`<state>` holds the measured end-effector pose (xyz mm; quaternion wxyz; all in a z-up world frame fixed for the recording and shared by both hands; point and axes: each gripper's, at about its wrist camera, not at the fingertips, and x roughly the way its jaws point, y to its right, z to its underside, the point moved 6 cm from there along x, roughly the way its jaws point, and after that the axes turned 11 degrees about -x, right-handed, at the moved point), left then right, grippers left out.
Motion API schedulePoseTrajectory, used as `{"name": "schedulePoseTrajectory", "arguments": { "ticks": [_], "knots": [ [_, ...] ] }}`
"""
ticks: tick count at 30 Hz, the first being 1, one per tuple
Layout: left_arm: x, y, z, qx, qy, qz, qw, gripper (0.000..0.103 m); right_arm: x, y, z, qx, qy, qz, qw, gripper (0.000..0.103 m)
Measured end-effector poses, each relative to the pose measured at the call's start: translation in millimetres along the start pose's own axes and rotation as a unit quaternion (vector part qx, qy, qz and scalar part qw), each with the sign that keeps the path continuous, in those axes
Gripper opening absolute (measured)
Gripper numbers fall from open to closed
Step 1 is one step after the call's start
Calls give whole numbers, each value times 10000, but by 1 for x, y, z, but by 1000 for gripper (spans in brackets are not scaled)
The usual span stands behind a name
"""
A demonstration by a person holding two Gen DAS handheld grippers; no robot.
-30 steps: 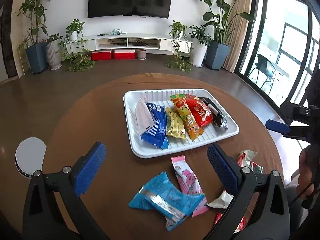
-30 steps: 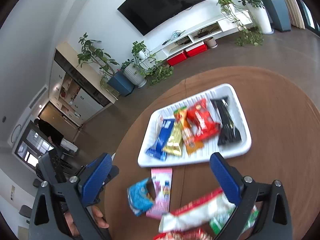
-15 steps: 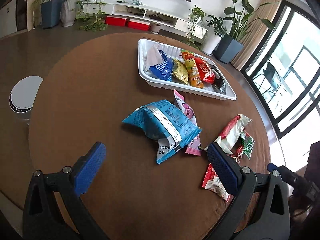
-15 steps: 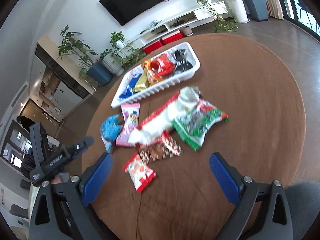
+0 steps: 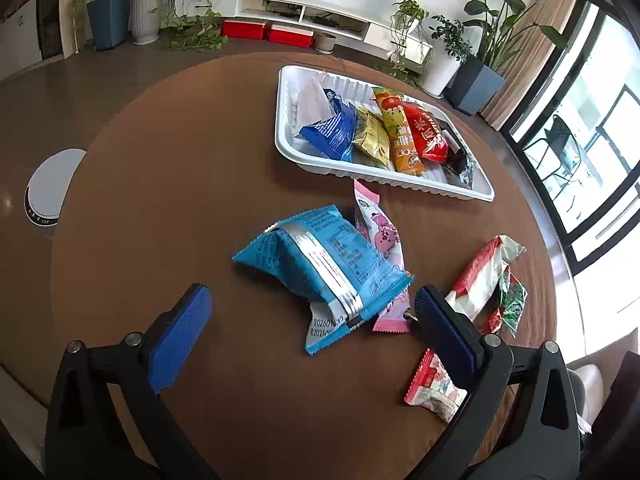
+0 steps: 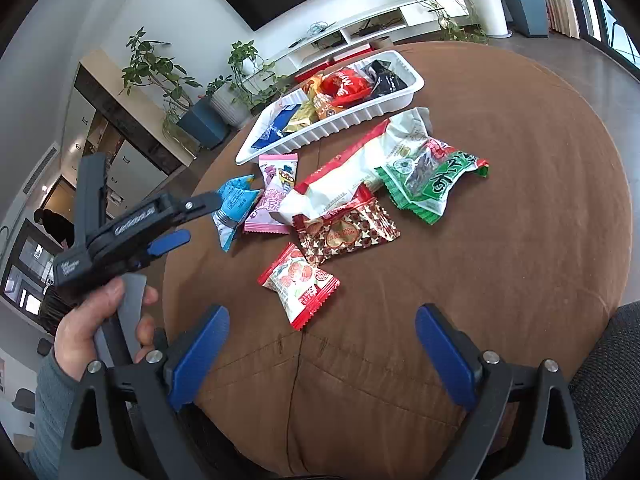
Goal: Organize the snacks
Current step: 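Grasp the light blue packet with the left tool while the right tool grasps the green-and-white packet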
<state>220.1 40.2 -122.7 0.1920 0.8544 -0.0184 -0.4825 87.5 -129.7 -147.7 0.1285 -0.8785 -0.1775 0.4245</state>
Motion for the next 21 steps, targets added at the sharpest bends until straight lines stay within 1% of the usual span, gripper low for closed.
{"name": "schedulePoseTrajectory", "arguments": {
  "ticks": [3,8,13,14,15,18,20,21],
  "knots": [
    [7,7,-11,53,43,-132,9999,103,-3,3,0,19,25,17,10000,97],
    [33,7,-23,51,-137,-430,9990,103,-4,5,0,61,26,4,10000,97],
    [42,2,-25,119,-192,-400,9989,101,-5,7,-1,-10,61,59,10000,97],
    [43,1,-25,150,-213,-381,9989,97,-5,8,-1,0,67,61,10000,97],
    [44,0,-23,172,-232,-345,9990,91,-5,8,-1,18,58,60,10000,97],
    [45,-1,-19,285,-268,-309,9988,79,-2,9,0,33,13,50,10000,97],
    [47,-3,-17,377,-304,-289,9984,74,-2,7,1,1,-5,69,10000,97],
    [49,-3,-17,431,-333,-314,9980,74,-2,7,1,-7,-2,81,10000,97]
  ]
}}
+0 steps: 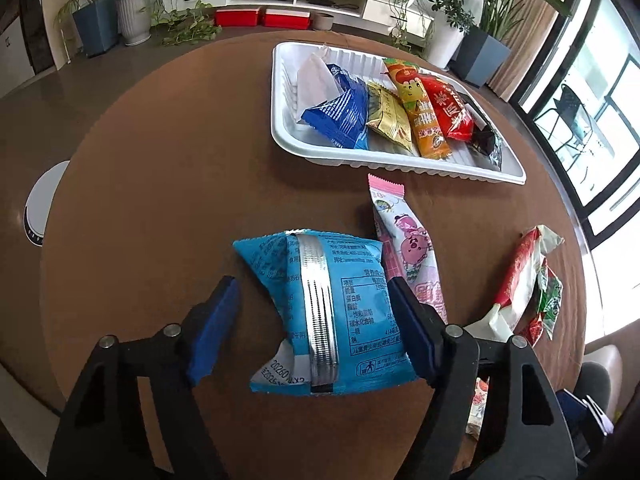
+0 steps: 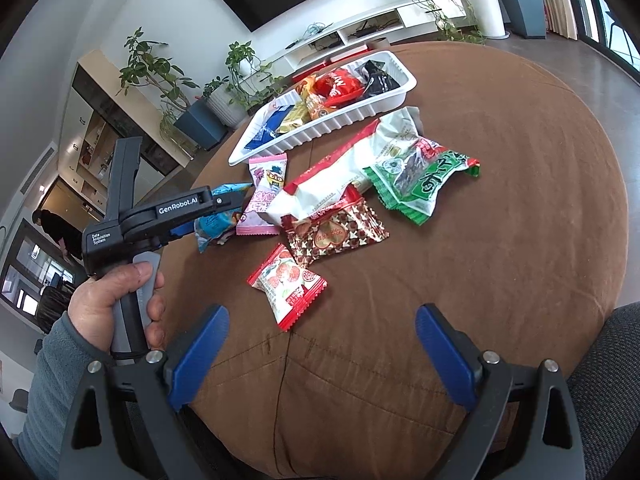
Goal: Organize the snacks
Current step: 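Grasp the light blue packet with the left tool while the right tool grasps the green-and-white packet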
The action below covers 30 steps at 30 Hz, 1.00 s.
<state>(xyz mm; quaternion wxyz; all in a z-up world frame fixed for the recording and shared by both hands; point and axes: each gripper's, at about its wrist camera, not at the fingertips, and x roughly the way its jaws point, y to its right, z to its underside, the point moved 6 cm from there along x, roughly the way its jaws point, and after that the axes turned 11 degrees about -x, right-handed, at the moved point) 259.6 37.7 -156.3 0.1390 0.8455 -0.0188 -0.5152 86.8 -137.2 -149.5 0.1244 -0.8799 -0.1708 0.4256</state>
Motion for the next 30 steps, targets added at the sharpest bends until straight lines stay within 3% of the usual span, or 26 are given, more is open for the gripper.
{"name": "schedulePoseTrajectory", "arguments": {
  "ticks": [10,17,22,30],
  "knots": [
    [12,5,-5,728,-179,-222,9969,72,-2,5,-5,-86,1,187,9998,96],
    [16,12,-3,1206,-228,-179,9923,36,-6,28,-27,-55,91,636,9979,90],
    [11,10,4,1236,-182,-32,9922,35,2,54,-48,272,10,811,9963,74],
    [-5,4,21,1245,-112,195,9920,35,25,79,-60,896,-258,587,9939,69]
  ]
}}
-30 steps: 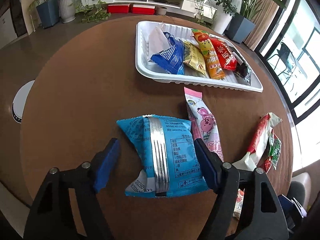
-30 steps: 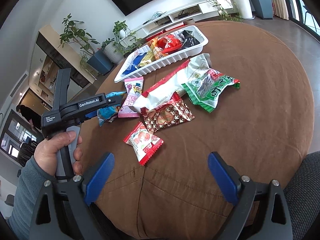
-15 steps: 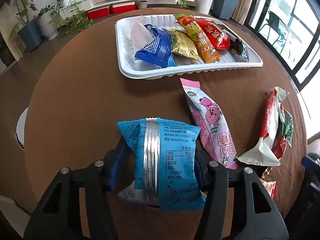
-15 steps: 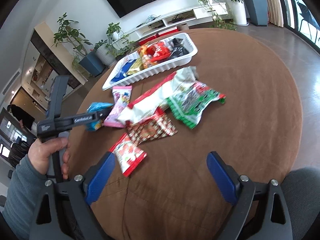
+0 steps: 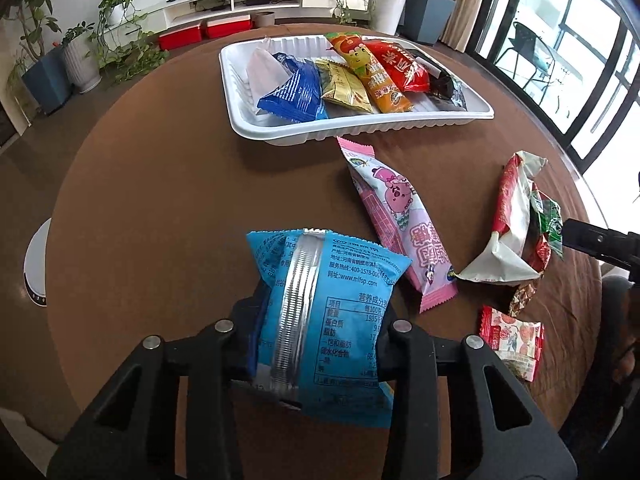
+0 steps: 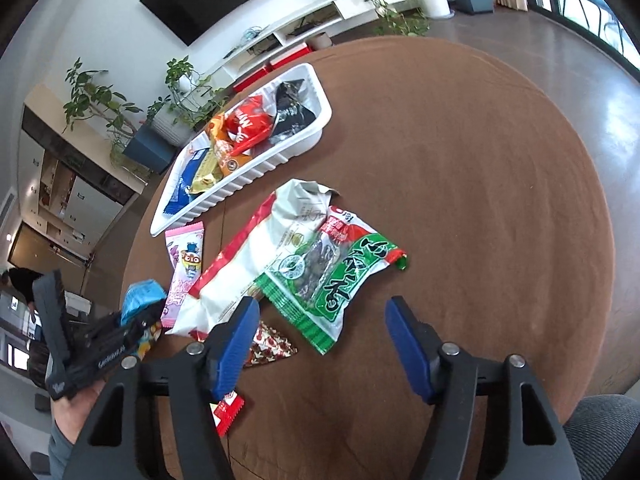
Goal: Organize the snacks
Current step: 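Grasp the light blue packet with the left tool while the right tool grasps the green-and-white packet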
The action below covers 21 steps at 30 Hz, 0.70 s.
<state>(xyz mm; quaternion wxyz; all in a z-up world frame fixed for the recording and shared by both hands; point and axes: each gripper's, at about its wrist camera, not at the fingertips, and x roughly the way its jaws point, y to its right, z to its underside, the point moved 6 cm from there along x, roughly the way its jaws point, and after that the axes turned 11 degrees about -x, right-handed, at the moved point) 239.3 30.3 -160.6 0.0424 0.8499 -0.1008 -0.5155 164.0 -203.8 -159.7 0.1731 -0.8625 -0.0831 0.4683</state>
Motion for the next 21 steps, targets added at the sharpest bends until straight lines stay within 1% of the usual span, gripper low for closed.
{"name": "schedulePoseTrajectory", "arguments": {
  "ticks": [6,8,10,12,14,16,17,19,21],
  "knots": [
    [-14,3,18,-53,35,145,9999,35,7,-4,-9,-97,-50,134,9999,68],
    [-16,6,22,-54,26,205,9998,35,10,-5,-13,-163,-50,210,9996,66],
    [-18,9,25,-46,26,248,9997,35,13,-5,-17,-253,-71,292,9992,59],
    [-18,12,28,-48,18,272,9996,35,16,-3,-20,-265,-76,331,9991,55],
    [-18,13,30,-56,11,289,9996,35,17,-2,-23,-278,-113,377,9988,48],
    [-19,13,32,-58,2,311,9995,35,18,0,-25,-346,-138,473,9982,35],
    [-19,14,33,-56,0,312,9995,35,19,1,-25,-405,-157,531,9976,32],
    [-18,14,34,-61,-10,321,9995,35,20,3,-26,-465,-193,598,9969,22],
    [-19,13,34,-75,-6,331,9994,35,20,6,-27,-470,-205,617,9968,17]
  ]
}}
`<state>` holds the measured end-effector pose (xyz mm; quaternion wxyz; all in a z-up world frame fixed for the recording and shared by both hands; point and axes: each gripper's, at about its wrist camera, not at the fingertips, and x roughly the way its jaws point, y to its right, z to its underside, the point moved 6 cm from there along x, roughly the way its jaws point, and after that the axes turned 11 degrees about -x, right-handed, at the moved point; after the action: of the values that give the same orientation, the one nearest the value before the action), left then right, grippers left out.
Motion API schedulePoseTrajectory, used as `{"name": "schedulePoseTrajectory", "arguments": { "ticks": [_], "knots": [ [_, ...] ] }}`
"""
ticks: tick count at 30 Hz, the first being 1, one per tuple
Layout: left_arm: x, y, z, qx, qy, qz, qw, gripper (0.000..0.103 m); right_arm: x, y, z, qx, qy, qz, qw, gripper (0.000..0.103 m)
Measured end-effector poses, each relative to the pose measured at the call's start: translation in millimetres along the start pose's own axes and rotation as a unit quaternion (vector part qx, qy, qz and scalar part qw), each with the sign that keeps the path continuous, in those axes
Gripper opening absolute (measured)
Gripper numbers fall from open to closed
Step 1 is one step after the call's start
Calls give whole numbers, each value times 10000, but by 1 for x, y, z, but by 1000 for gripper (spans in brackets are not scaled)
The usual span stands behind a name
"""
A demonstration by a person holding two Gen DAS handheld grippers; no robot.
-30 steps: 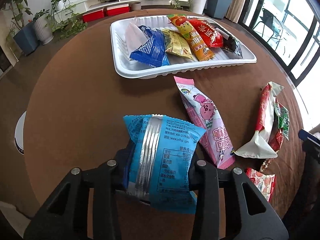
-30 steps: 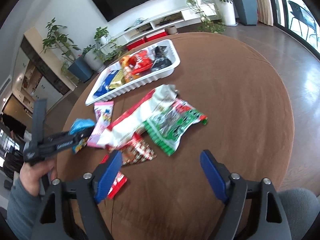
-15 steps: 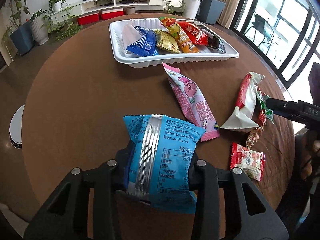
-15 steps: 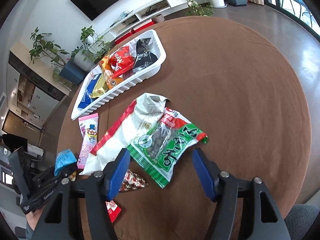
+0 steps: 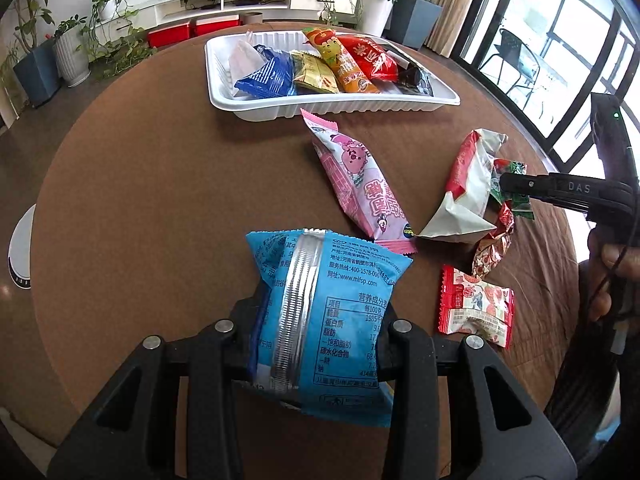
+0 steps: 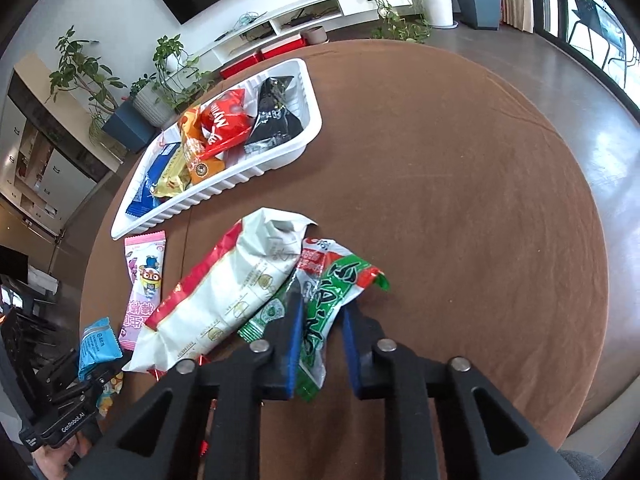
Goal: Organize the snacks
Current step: 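Grasp the light blue packet with the left tool while the right tool grasps the green-and-white packet, then carry the light blue and green packets into the tray and open both tools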
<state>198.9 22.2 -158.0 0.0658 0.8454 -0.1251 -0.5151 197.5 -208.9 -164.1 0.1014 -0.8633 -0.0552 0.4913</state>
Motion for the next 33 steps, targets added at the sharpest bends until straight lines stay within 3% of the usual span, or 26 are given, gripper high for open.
{"name": "schedulePoseTrajectory", "arguments": {
  "ticks": [15,33],
  "knots": [
    [-3,-3,1,-102,15,87,9999,35,-9,1,9,-118,112,-56,9999,11],
    [-24,-1,-2,-407,207,418,9981,35,-51,9,11,-30,479,-213,9986,11]
  ]
}}
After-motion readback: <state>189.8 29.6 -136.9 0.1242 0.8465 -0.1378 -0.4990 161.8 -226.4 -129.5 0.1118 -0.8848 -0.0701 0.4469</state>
